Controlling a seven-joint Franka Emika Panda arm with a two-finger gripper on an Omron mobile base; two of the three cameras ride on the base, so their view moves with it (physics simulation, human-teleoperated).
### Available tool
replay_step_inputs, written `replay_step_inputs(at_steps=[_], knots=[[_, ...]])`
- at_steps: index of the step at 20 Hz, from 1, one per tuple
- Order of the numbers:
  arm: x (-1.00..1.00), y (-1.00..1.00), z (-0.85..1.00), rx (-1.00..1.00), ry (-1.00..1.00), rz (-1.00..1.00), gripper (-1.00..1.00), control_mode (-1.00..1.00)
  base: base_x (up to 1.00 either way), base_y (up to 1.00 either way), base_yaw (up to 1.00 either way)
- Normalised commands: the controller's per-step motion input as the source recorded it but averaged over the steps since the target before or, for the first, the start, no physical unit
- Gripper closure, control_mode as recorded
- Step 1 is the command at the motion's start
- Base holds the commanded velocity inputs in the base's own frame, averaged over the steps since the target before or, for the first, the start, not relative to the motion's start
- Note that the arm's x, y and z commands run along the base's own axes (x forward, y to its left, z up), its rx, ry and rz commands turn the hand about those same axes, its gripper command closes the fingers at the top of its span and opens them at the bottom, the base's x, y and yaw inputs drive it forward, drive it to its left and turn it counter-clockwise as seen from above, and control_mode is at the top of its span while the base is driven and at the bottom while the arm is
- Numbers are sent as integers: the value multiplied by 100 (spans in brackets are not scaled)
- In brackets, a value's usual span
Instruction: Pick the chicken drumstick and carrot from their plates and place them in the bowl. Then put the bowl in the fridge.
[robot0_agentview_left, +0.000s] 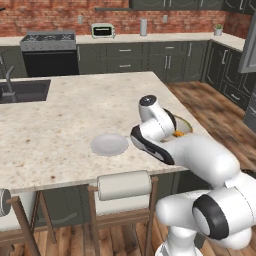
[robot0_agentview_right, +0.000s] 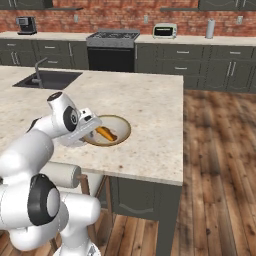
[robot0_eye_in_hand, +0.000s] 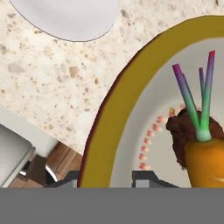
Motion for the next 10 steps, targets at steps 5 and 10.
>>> replay_step_inputs(at_steps=[5,10], knots=[[-16,0,18,0,0,0,100,-100,0,0,0],[-2,0,5,0,0,0,100,-100,0,0,0]])
